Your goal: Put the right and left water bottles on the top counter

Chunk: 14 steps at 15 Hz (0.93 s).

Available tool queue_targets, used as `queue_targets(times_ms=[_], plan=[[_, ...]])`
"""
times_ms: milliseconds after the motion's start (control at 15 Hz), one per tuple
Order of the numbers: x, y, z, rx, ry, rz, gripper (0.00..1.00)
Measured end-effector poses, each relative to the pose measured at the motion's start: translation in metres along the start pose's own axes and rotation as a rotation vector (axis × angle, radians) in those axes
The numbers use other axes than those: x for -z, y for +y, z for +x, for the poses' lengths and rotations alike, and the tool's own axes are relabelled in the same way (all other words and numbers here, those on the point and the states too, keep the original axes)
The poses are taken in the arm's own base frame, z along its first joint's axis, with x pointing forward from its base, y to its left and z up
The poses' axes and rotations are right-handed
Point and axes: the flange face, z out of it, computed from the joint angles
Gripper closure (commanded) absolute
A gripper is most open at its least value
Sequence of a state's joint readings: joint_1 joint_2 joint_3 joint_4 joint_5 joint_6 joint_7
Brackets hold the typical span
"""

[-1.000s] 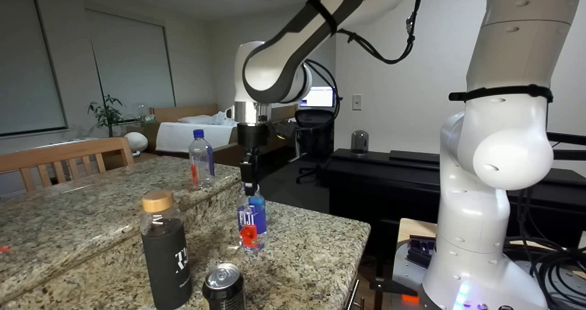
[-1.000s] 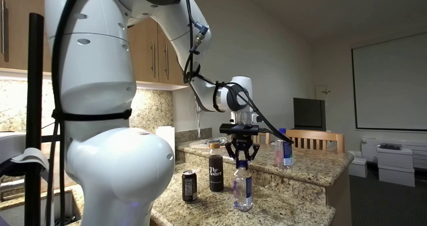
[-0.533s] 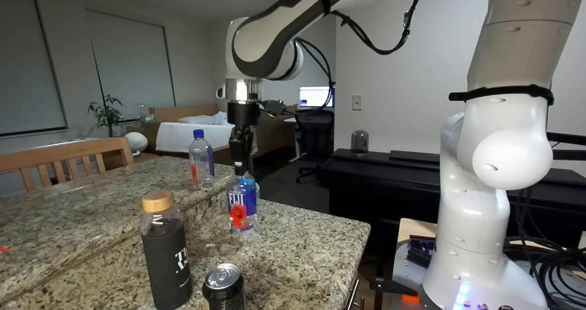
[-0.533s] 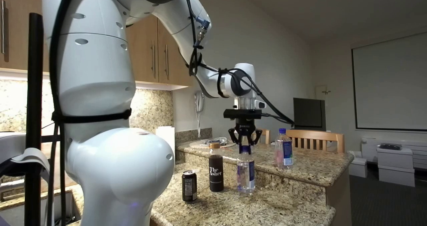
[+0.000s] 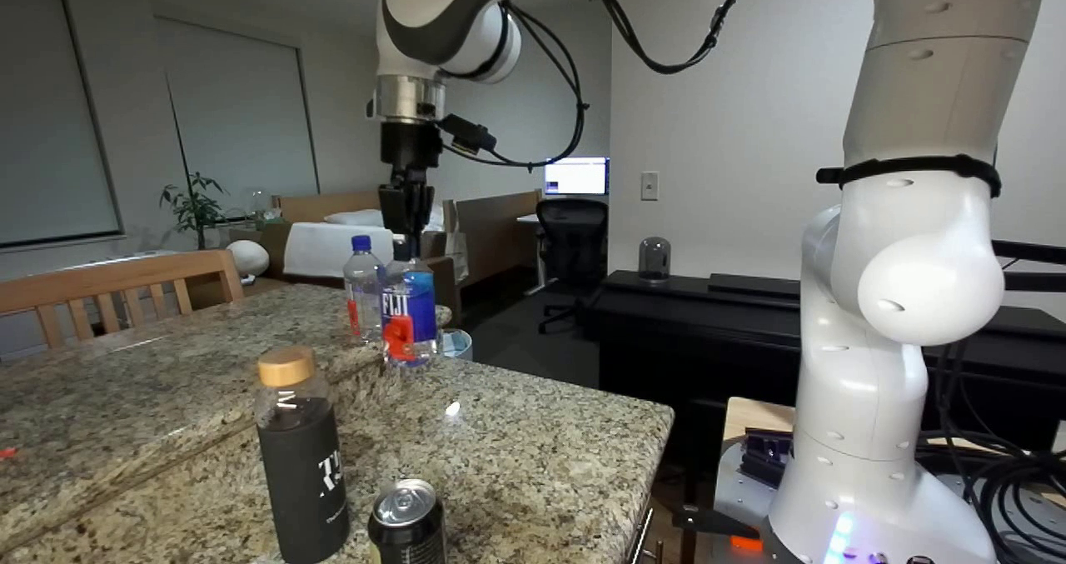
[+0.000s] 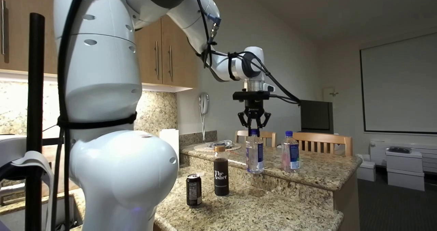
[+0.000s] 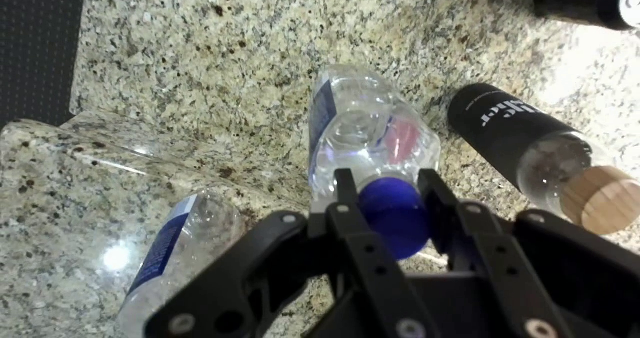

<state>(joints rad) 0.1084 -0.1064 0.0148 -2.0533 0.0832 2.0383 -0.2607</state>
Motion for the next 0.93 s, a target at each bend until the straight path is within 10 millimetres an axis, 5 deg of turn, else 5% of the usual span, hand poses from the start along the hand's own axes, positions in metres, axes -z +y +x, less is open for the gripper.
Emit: queue_targets(times_ms=[400, 933], plan=[[0.017, -0.009, 0.059, -0.056, 0.006, -0.007, 0.85], [0.029, 0.009, 0.13, -0.203, -0.004, -0.006, 0.85]])
